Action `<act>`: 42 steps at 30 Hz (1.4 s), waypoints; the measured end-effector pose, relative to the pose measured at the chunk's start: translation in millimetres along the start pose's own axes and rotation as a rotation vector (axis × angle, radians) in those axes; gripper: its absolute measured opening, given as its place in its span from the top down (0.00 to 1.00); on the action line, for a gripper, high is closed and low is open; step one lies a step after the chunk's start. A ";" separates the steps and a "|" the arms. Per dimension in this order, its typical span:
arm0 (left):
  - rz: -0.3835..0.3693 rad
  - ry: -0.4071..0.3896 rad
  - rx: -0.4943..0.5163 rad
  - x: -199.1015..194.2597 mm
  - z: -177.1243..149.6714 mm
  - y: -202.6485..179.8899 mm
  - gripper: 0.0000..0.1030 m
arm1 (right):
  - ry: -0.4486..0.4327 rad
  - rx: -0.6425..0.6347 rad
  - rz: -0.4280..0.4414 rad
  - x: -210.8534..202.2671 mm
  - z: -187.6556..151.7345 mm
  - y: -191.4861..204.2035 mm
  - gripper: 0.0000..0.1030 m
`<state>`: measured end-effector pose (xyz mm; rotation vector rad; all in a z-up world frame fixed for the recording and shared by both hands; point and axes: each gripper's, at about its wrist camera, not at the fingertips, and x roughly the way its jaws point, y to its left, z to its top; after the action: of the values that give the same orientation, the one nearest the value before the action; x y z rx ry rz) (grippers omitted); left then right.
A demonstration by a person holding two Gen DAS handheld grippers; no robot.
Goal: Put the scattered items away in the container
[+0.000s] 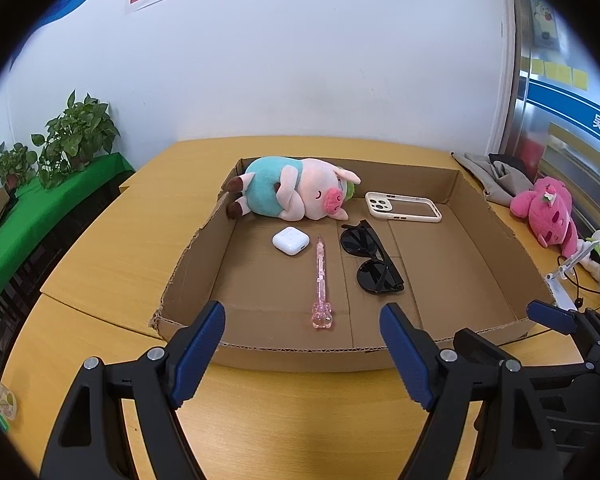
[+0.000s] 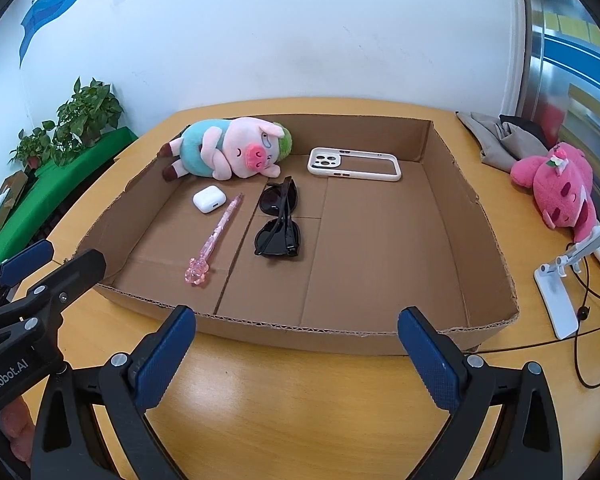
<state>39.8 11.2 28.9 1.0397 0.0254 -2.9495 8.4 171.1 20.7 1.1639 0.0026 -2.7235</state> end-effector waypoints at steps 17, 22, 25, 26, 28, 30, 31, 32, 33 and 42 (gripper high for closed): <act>0.001 0.008 -0.010 -1.8 -5.1 8.2 0.23 | 0.011 -0.021 -0.033 -2.7 -2.5 7.5 0.00; 0.005 0.004 -0.009 -2.2 -5.0 9.7 0.23 | 0.011 -0.024 -0.041 -2.9 -3.5 7.7 0.00; 0.006 0.003 -0.015 -1.9 -5.1 11.6 0.23 | 0.011 -0.026 -0.048 -2.8 -3.8 7.9 0.00; 0.007 0.001 -0.017 -2.1 -5.2 12.2 0.23 | 0.012 -0.026 -0.048 -2.6 -4.0 7.8 0.00; 0.008 0.000 -0.020 -2.1 -5.3 13.2 0.23 | 0.013 -0.025 -0.049 -2.4 -4.4 7.5 0.00; 0.008 0.002 -0.022 -1.8 -5.4 13.6 0.23 | 0.013 -0.023 -0.049 -2.4 -4.7 7.0 0.00; 0.008 0.002 -0.021 -1.7 -5.4 13.6 0.23 | 0.013 -0.022 -0.049 -2.5 -4.8 7.0 0.00; 0.011 0.002 -0.020 -1.6 -5.5 13.4 0.23 | 0.013 -0.021 -0.049 -2.7 -4.7 7.0 0.00; 0.014 0.002 -0.019 -1.5 -5.7 13.5 0.23 | 0.012 -0.021 -0.050 -2.9 -4.4 7.0 0.00; 0.005 0.021 -0.015 1.6 -7.6 13.5 0.23 | 0.000 -0.026 -0.058 -4.6 -3.6 6.4 0.00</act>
<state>43.5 -2.2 21.9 1.0674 0.0443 -2.9295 15.2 165.8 21.9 1.1740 0.0724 -2.7652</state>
